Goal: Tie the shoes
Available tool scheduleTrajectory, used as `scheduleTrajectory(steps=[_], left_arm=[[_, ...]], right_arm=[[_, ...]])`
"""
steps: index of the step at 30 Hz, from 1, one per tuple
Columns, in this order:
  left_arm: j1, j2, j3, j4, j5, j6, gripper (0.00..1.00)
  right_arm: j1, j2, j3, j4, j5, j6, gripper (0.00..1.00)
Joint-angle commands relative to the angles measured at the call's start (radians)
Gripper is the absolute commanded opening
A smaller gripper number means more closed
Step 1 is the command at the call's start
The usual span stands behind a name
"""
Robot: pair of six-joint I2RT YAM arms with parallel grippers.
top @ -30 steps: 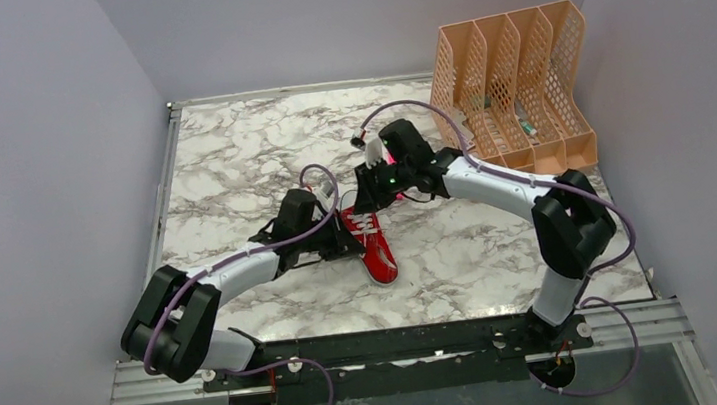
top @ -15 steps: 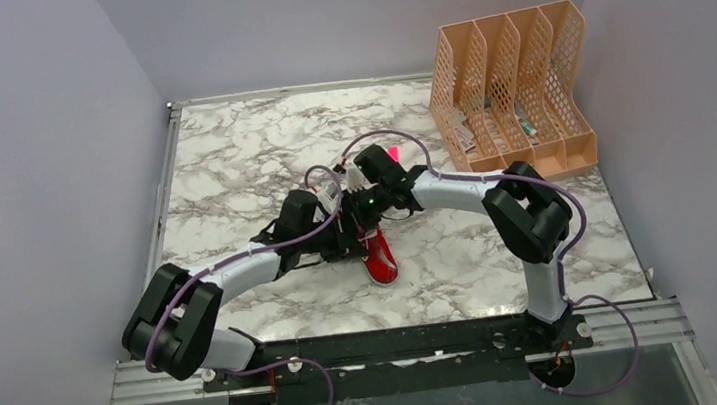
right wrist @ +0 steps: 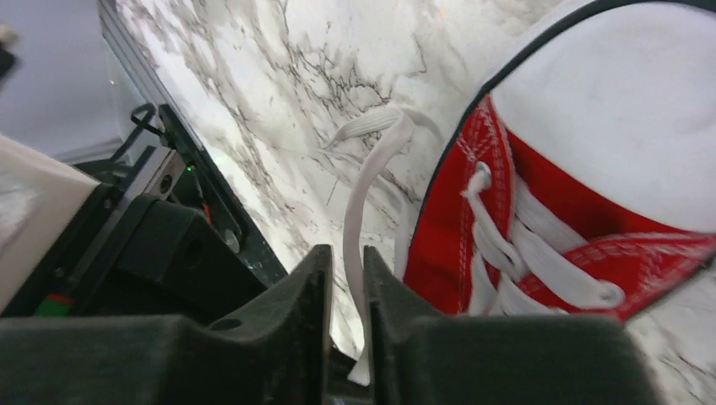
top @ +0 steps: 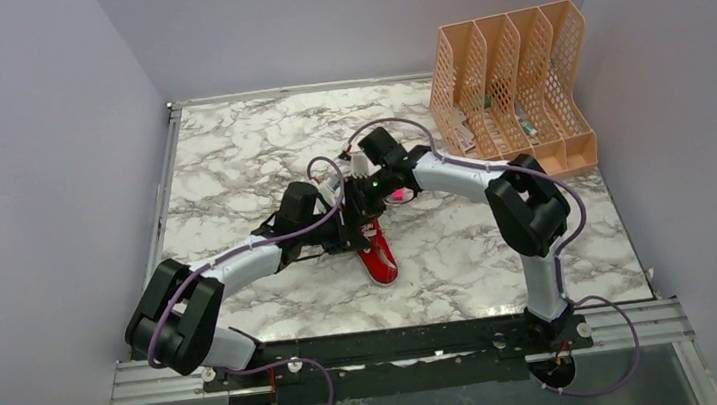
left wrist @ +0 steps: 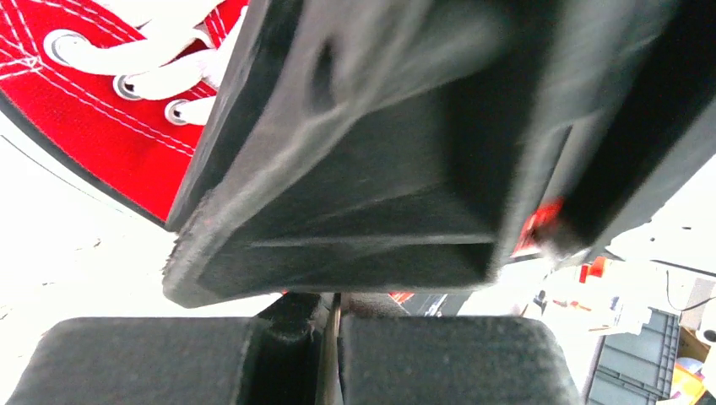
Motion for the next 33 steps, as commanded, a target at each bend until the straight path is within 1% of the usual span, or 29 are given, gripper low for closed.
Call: scheduleTrajectory(steps=[1,3,5,7,9,11,14,16,18,20,24,26,28,33], left_arm=[[0.010,0.011,0.028,0.002,0.016,0.021,0.00],[0.020,0.021,0.030,-0.002,0.017,0.013,0.00],[0.036,0.040,0.040,-0.008,0.023,0.001,0.00],[0.046,0.061,0.052,-0.007,0.038,-0.009,0.00],[0.054,0.077,0.063,-0.015,0.046,-0.027,0.00],[0.060,0.084,0.065,0.001,0.061,-0.051,0.00],[0.067,0.085,0.064,0.019,0.085,-0.078,0.00],[0.076,0.092,0.067,0.008,0.101,-0.095,0.00],[0.086,0.100,0.071,0.001,0.125,-0.112,0.00],[0.097,0.100,0.068,-0.001,0.143,-0.130,0.00],[0.123,0.095,0.047,0.032,0.177,-0.182,0.00],[0.130,0.097,0.041,0.045,0.188,-0.206,0.00],[0.135,0.100,0.035,0.065,0.198,-0.227,0.00],[0.140,0.116,0.042,0.081,0.213,-0.256,0.00]], right_arm=[[-0.052,-0.117,0.055,-0.035,-0.021,0.055,0.33],[-0.062,-0.154,0.080,-0.105,0.025,-0.013,0.43],[-0.068,-0.187,0.098,-0.175,0.082,-0.092,0.48],[-0.075,-0.240,0.051,-0.174,0.163,-0.130,0.50],[-0.084,-0.307,-0.066,-0.110,0.211,-0.138,0.51],[-0.085,-0.377,-0.179,-0.016,0.190,-0.198,0.51],[-0.083,-0.489,-0.380,0.192,0.149,-0.299,0.49],[-0.072,-0.556,-0.478,0.314,0.124,-0.350,0.49],[-0.044,-0.601,-0.551,0.418,0.132,-0.411,0.49],[-0.017,-0.609,-0.582,0.465,0.169,-0.451,0.50],[0.044,-0.604,-0.628,0.570,0.258,-0.431,0.50],[0.089,-0.606,-0.658,0.630,0.346,-0.407,0.51],[0.117,-0.593,-0.665,0.650,0.422,-0.387,0.51],[0.142,-0.542,-0.664,0.676,0.446,-0.368,0.52]])
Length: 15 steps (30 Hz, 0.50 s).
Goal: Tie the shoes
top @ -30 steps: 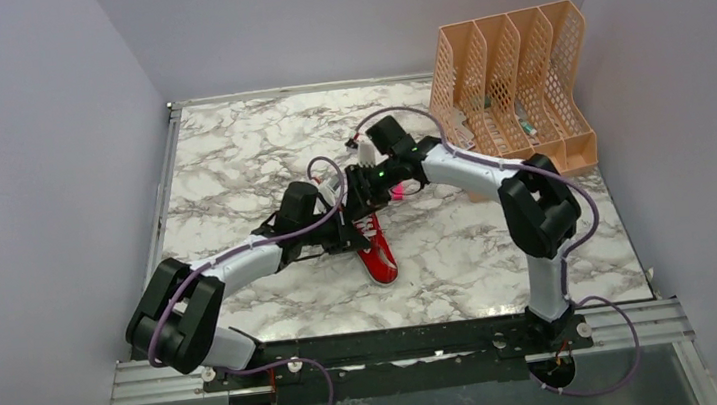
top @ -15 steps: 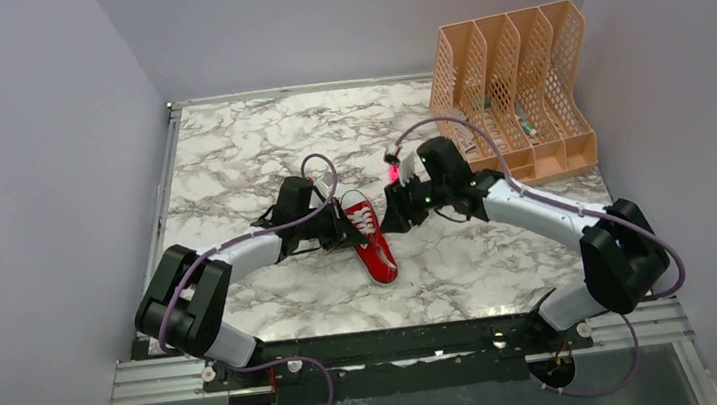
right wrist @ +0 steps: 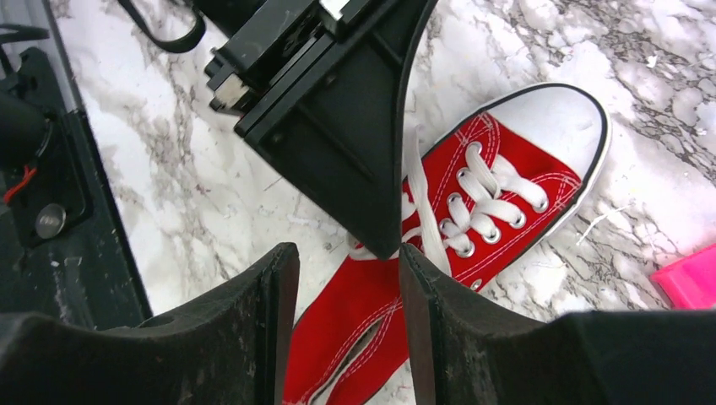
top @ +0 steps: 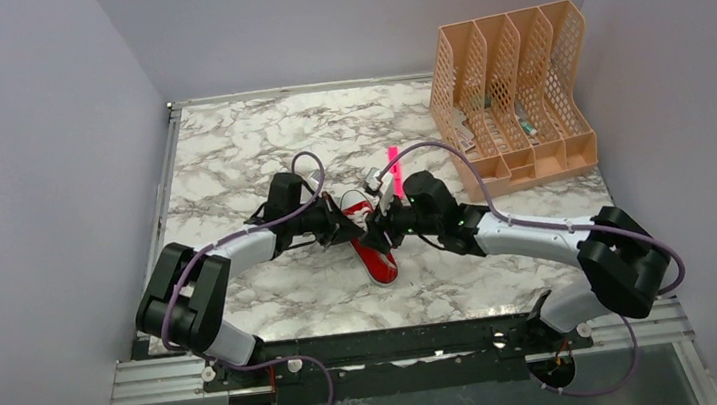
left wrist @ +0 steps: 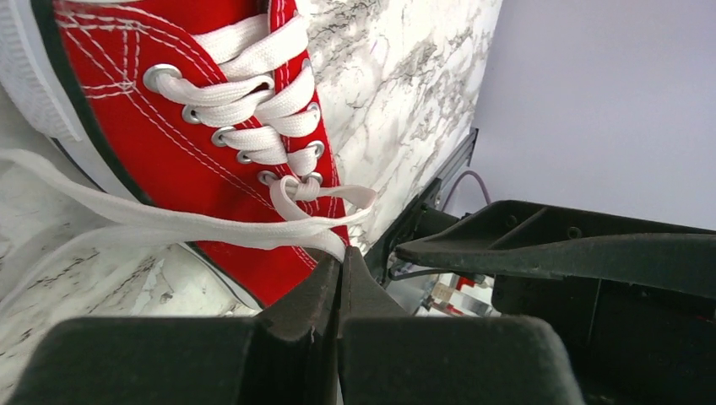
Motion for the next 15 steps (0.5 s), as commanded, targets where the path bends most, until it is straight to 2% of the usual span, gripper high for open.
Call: scheduleTrajectory(steps=[1,5,10,15], left_arm=[[0.006,0.024,0.002,0.044,0.056,-0.043,0.00],[0.006,0.023,-0.004,0.052,0.052,-0.056,0.00],[0.007,0.022,-0.021,0.073,0.048,-0.078,0.00],[0.006,0.019,-0.028,0.088,0.050,-0.094,0.00]], right_arm=[[0.022,0.043,-0.007,0.107,0.100,0.018,0.53],[0.036,0.078,0.011,0.116,0.105,0.037,0.53],[0.058,0.067,-0.007,0.091,0.192,0.019,0.54],[0.063,0.079,-0.030,0.123,0.189,0.005,0.54]])
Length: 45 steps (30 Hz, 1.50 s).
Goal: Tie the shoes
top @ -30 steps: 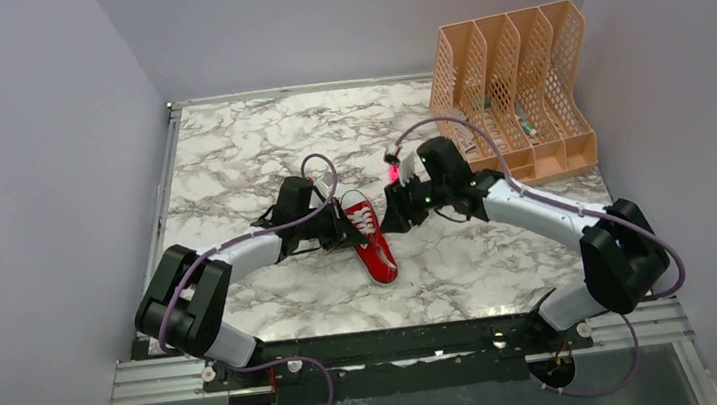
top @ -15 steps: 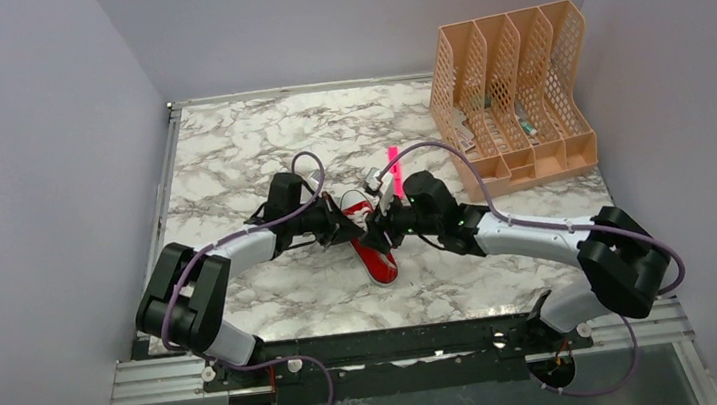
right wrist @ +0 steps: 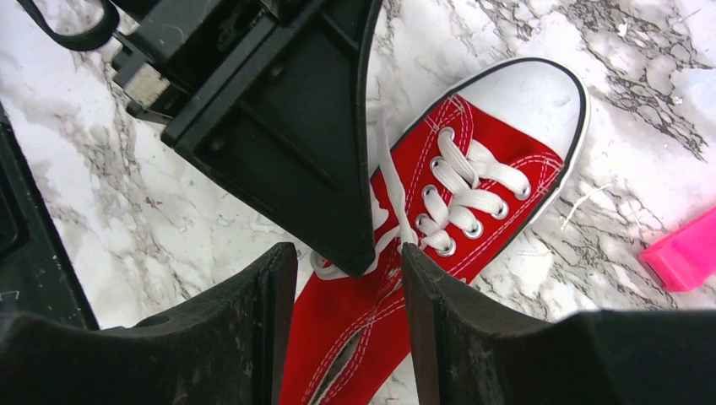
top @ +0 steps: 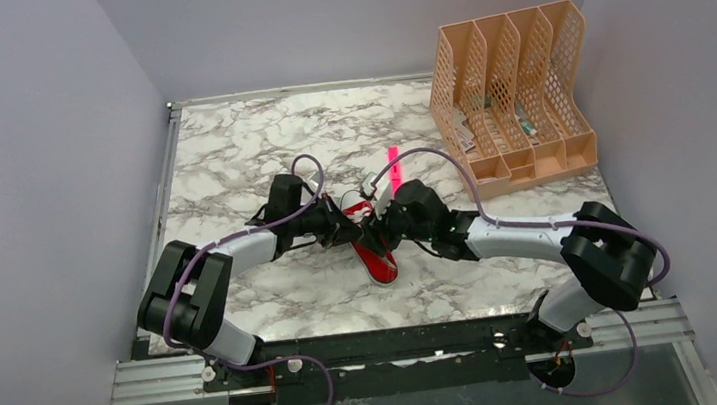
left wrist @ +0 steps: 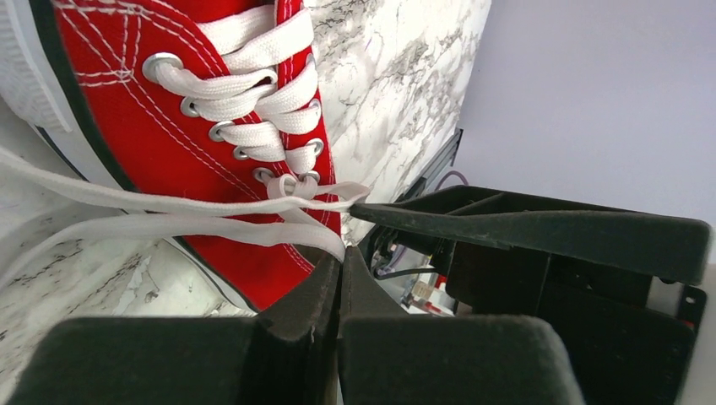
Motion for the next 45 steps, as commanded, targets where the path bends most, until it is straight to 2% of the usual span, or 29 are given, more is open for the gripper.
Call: scheduleTrajectory(steps=[1,5,10,11,14,15,17,20,21,22,24,25,27,31,32,34,35,38,42,45], left_arm=[[0.006,0.001,-0.014,0.040,0.028,-0.023,0.00],[0.006,0.001,-0.016,0.046,0.034,-0.029,0.00],[0.008,-0.003,-0.017,0.050,0.036,-0.038,0.01],[0.009,-0.001,-0.016,0.050,0.039,-0.037,0.01],[0.016,-0.008,-0.016,0.037,0.043,-0.020,0.03],[0.022,-0.018,-0.016,0.024,0.037,-0.008,0.04],[0.050,-0.067,-0.022,-0.023,0.009,0.027,0.13],[0.119,-0.160,-0.023,-0.131,-0.013,0.096,0.37],[0.139,-0.189,-0.023,-0.164,-0.023,0.119,0.41],[0.154,-0.215,-0.024,-0.187,-0.034,0.134,0.42],[0.169,-0.224,-0.046,-0.142,-0.006,0.105,0.29],[0.169,-0.216,-0.060,-0.106,0.018,0.080,0.29],[0.168,-0.196,-0.062,-0.114,0.032,0.079,0.38],[0.168,-0.210,0.048,-0.374,-0.101,0.292,0.53],[0.167,-0.201,0.078,-0.418,-0.137,0.345,0.58],[0.168,-0.153,0.126,-0.461,-0.182,0.429,0.77],[0.169,-0.109,0.157,-0.479,-0.194,0.467,0.81],[0.165,0.032,0.258,-0.521,-0.176,0.571,0.72],[0.159,0.153,0.380,-0.637,-0.228,0.701,0.57],[0.151,0.234,0.456,-0.756,-0.317,0.722,0.56]], right_arm=[[0.008,0.013,-0.021,0.064,0.034,-0.015,0.53],[0.012,0.051,0.020,0.049,0.085,-0.012,0.50],[0.012,0.058,0.014,0.090,0.117,-0.019,0.36],[0.013,0.054,0.013,0.095,0.129,-0.011,0.31],[0.012,0.032,0.006,0.109,0.152,0.035,0.03],[0.012,0.031,0.004,0.111,0.158,0.055,0.01],[0.011,0.036,0.005,0.094,0.191,0.094,0.01],[0.003,0.047,-0.010,0.089,0.182,0.129,0.01],[0.004,0.043,-0.019,0.098,0.171,0.141,0.01],[0.004,0.039,-0.027,0.114,0.146,0.150,0.01],[0.003,0.032,-0.036,0.132,0.120,0.152,0.01],[0.003,0.030,-0.035,0.131,0.118,0.147,0.01],[0.003,0.025,-0.029,0.116,0.120,0.131,0.01],[0.003,-0.003,-0.025,0.080,0.100,0.132,0.01],[0.003,-0.007,-0.022,0.066,0.090,0.136,0.01],[0.003,-0.012,-0.024,0.050,0.082,0.150,0.01],[0.003,-0.016,-0.025,0.043,0.079,0.157,0.01],[0.003,-0.018,-0.018,0.025,0.063,0.171,0.01],[0.003,-0.009,-0.005,0.011,0.055,0.177,0.01],[0.003,-0.004,0.002,0.005,0.048,0.174,0.01]])
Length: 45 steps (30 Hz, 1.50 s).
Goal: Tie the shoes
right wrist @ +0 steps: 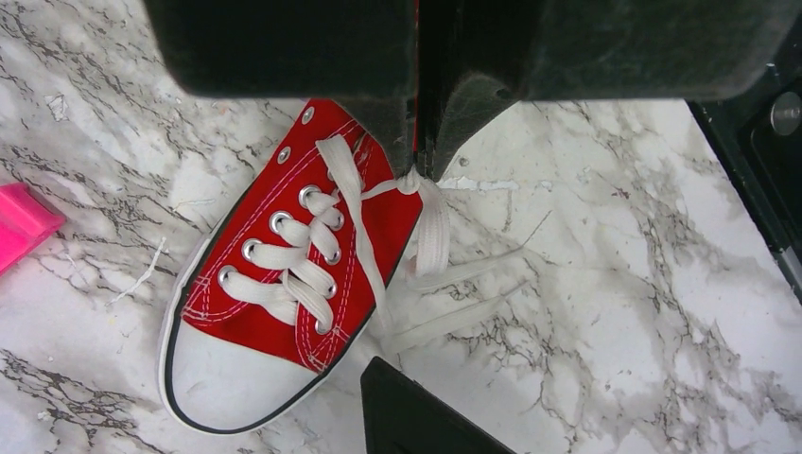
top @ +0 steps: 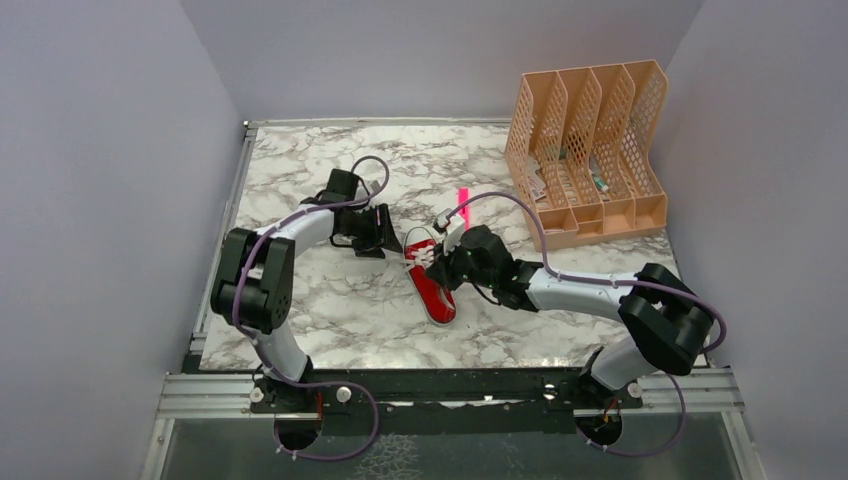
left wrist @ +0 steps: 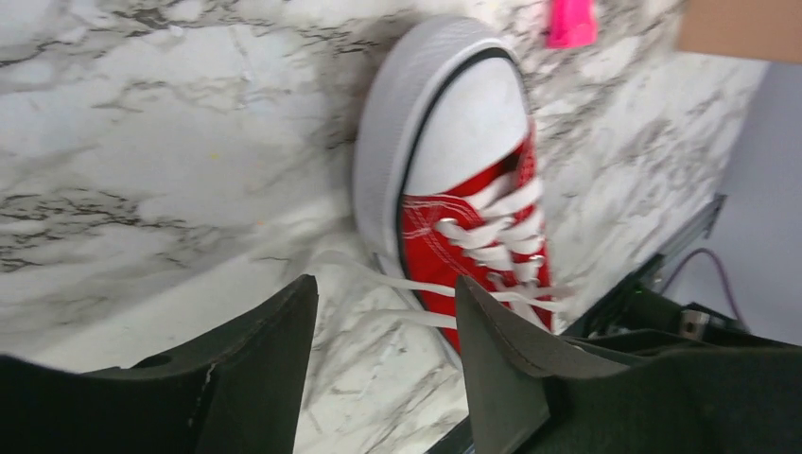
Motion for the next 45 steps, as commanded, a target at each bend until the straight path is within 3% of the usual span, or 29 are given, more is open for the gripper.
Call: scheduleTrajectory(steps=[1,16,22,29,33,35,40,45], left_arm=[[-0.019,0.088,0.109,-0.225,-0.153,0.126,0.58],[-0.035,0.150,0.071,-0.102,-0.125,-0.137,0.63],[-0.023,0.123,-0.046,-0.048,-0.107,-0.343,0.49],[0.013,0.012,-0.118,-0.051,-0.256,-0.538,0.48],[0.043,-0.020,-0.081,-0.084,-0.277,-0.507,0.46],[0.044,-0.030,-0.049,-0.099,-0.284,-0.433,0.41],[0.034,-0.070,-0.023,-0.121,-0.223,-0.176,0.43],[-0.044,-0.075,0.029,-0.297,-0.296,0.011,0.44]], right_arm=[[0.000,-0.004,0.028,-0.018,-0.030,0.012,0.01],[-0.001,-0.002,0.030,-0.009,-0.027,0.002,0.01],[-0.002,-0.013,0.023,-0.007,-0.018,0.000,0.01],[0.000,-0.013,0.022,-0.005,-0.020,0.007,0.01],[0.000,-0.020,0.023,-0.011,-0.019,-0.001,0.01],[-0.001,-0.022,0.023,-0.011,-0.018,-0.002,0.01],[-0.001,-0.022,0.021,-0.008,-0.019,-0.006,0.01],[0.000,-0.013,0.023,0.000,-0.022,0.001,0.01]])
